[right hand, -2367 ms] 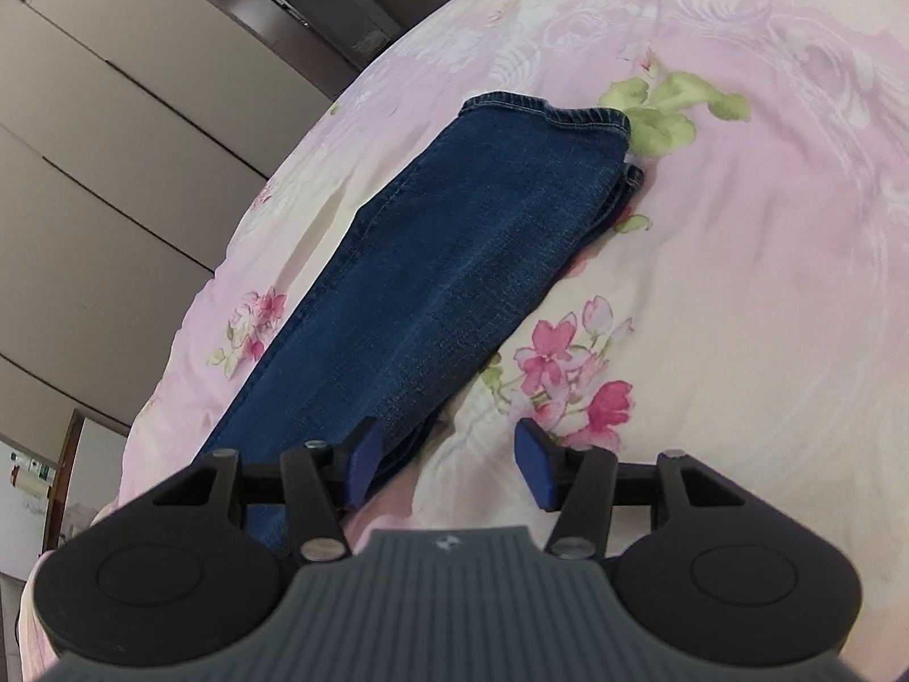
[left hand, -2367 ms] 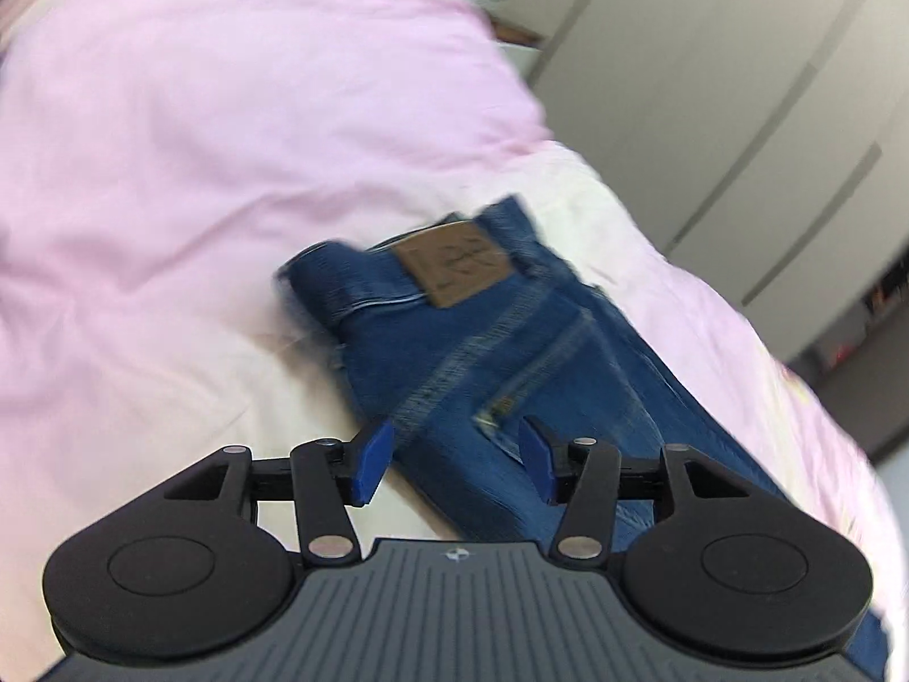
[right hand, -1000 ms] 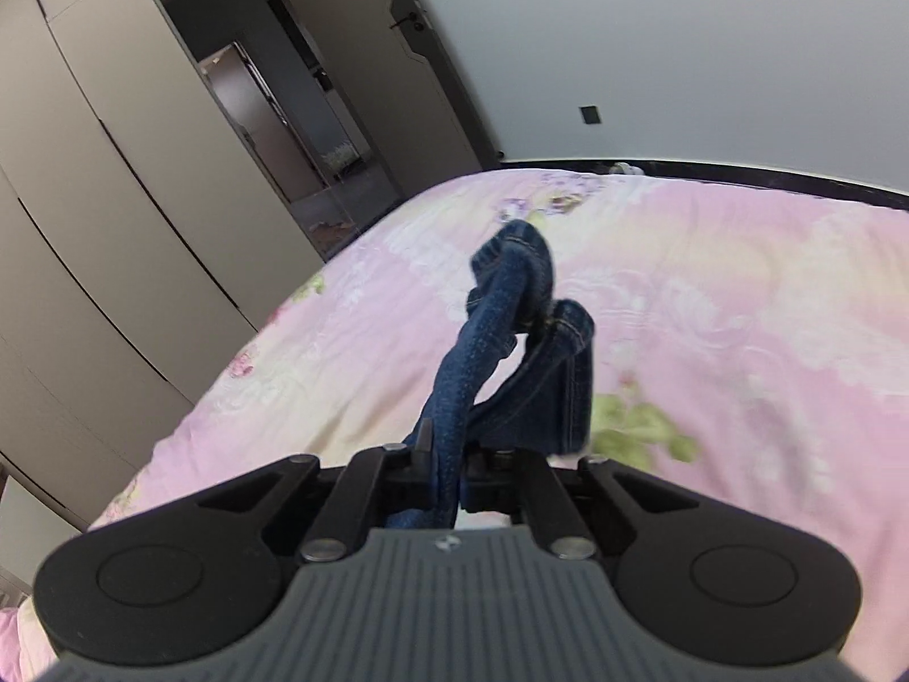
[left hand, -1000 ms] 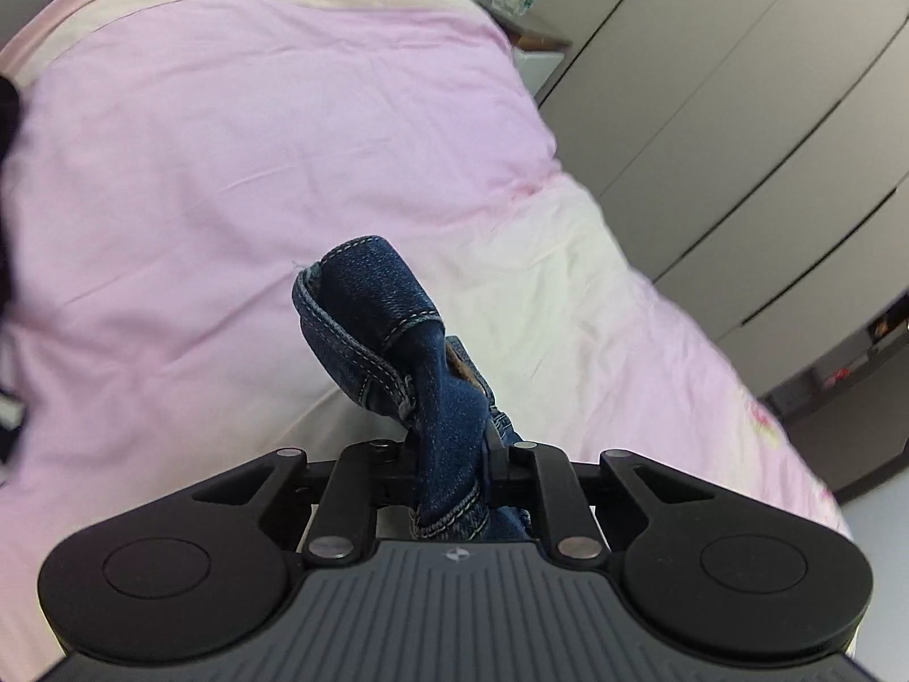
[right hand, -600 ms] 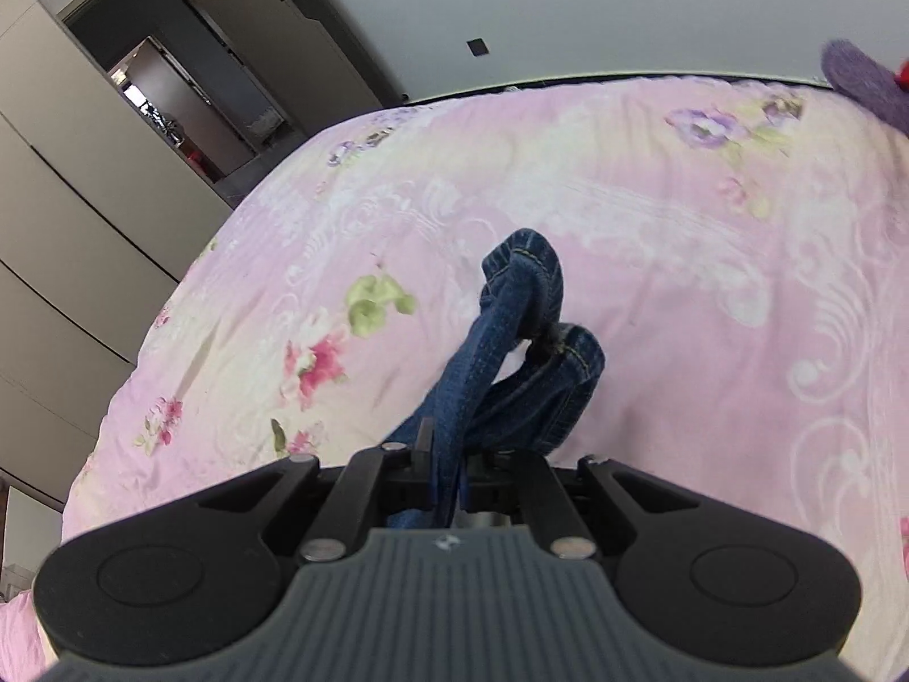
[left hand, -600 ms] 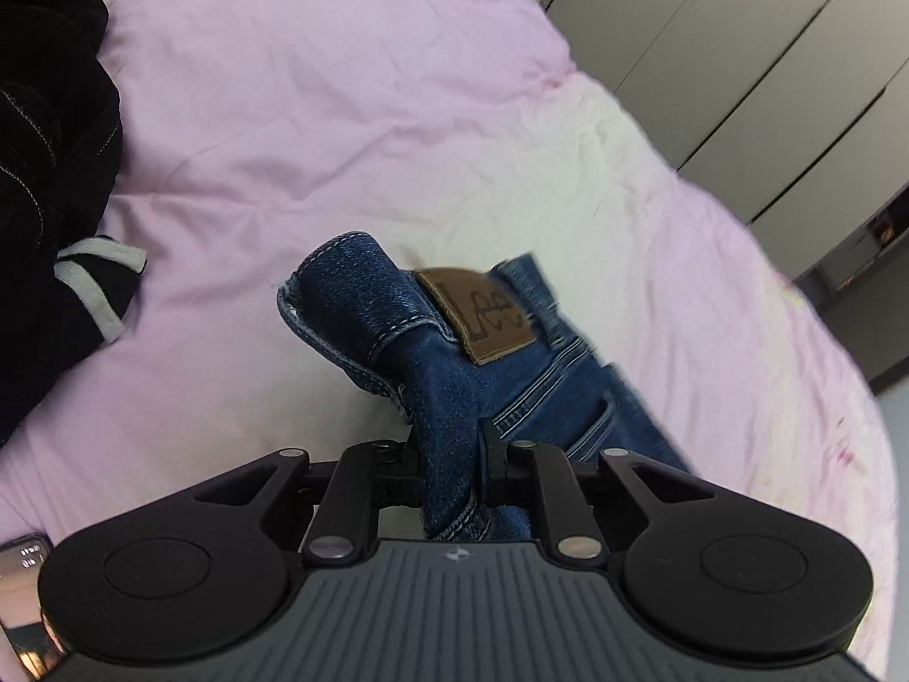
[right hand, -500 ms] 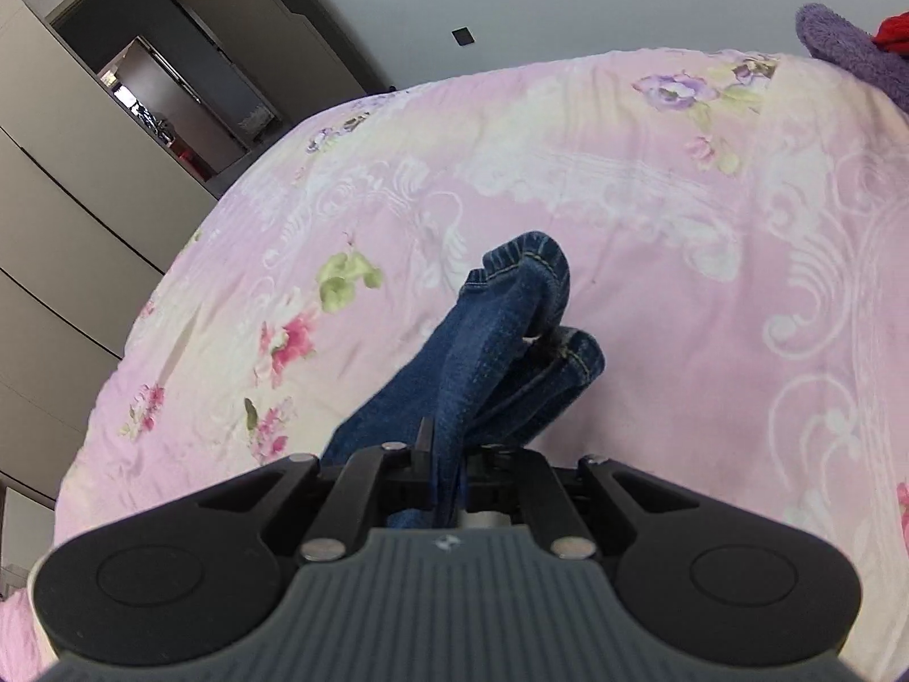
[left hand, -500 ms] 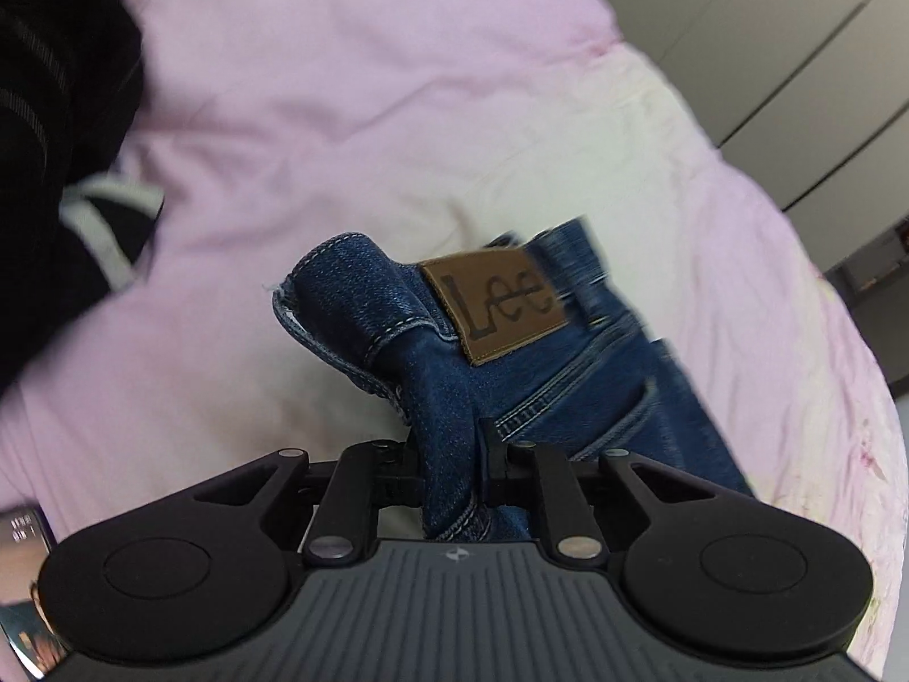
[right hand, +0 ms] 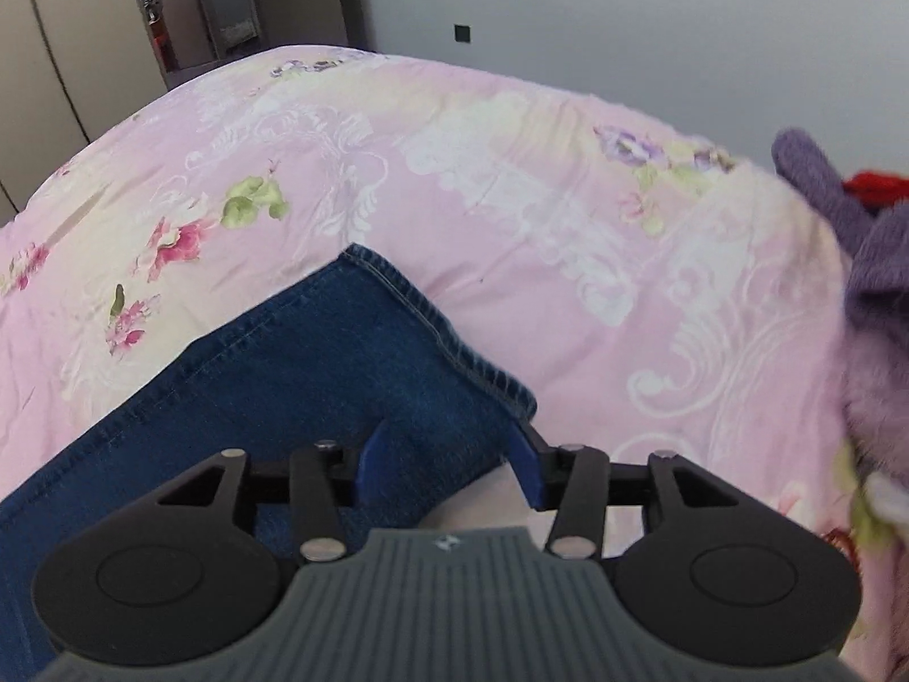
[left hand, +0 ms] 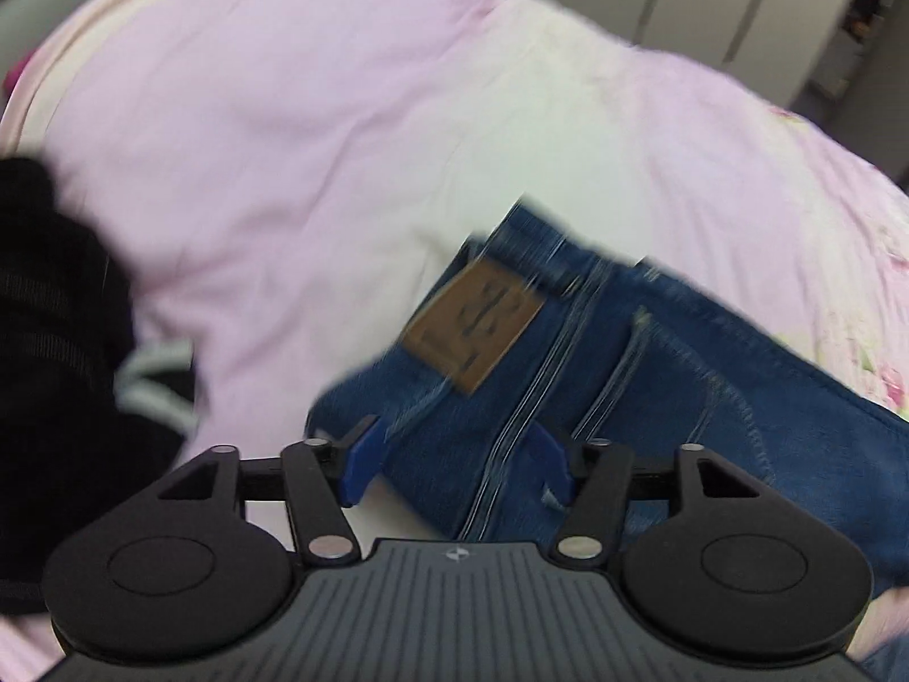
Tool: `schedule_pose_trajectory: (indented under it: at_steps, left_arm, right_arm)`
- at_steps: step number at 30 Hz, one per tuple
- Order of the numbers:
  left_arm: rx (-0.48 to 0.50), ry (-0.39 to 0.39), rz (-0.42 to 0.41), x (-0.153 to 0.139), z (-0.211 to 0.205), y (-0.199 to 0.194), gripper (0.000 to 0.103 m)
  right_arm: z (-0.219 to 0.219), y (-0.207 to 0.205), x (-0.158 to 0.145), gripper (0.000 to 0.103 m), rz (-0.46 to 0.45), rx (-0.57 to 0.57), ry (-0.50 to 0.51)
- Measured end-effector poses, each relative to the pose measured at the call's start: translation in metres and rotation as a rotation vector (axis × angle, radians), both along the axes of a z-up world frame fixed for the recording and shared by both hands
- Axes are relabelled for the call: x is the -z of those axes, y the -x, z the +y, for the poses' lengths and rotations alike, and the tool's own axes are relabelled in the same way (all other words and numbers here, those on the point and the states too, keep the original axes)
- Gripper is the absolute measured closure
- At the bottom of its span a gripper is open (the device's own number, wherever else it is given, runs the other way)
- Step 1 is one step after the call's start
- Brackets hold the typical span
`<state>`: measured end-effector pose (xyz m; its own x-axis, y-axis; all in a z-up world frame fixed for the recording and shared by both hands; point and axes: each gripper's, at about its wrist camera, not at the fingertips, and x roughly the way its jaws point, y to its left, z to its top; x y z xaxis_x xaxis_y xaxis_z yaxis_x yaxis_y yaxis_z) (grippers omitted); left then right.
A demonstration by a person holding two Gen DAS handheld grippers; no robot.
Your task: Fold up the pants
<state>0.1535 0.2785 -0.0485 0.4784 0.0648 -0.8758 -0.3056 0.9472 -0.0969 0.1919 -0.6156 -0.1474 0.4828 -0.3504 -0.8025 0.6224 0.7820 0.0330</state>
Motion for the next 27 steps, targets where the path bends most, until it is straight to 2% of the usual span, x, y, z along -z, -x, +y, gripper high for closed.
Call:
schedule_pose_trajectory:
  at_steps: [3,6,10,16,18,21,24,26,27]
  left_arm:
    - [0.077,-0.045,-0.061,-0.008,-0.002,-0.03,0.022]
    - [0.115,-0.018,-0.056,0.002,0.007,-0.068,0.02]
    - [0.129,0.073,-0.018,0.035,0.023,-0.109,0.018]
    - [0.149,0.169,0.044,0.097,0.042,-0.135,0.011]
    - [0.152,0.206,0.047,0.109,0.049,-0.137,0.006]
    - [0.169,0.246,0.058,0.121,0.055,-0.141,0.006]
    - [0.198,0.244,0.047,0.127,0.052,-0.145,0.0]
    - [0.228,0.217,0.025,0.127,0.044,-0.146,0.0]
    - [0.24,0.192,0.009,0.126,0.038,-0.144,0.007]
  right_arm:
    - [0.023,-0.01,-0.019,0.052,-0.032,-0.076,0.041]
    - [0.062,-0.027,-0.03,0.045,-0.064,-0.171,0.047]
    - [0.123,-0.053,-0.025,0.045,-0.07,-0.325,0.022]
    - [0.202,-0.082,-0.005,0.045,-0.013,-0.479,0.062]
    - [0.217,-0.09,0.002,0.045,0.004,-0.508,0.079]
    - [0.232,-0.106,0.012,0.045,0.043,-0.519,0.095]
    - [0.241,-0.121,0.021,0.045,0.062,-0.503,0.085]
    - [0.249,-0.128,0.025,0.045,0.067,-0.505,0.086]
    - [0.254,-0.131,0.026,0.045,0.071,-0.514,0.091]
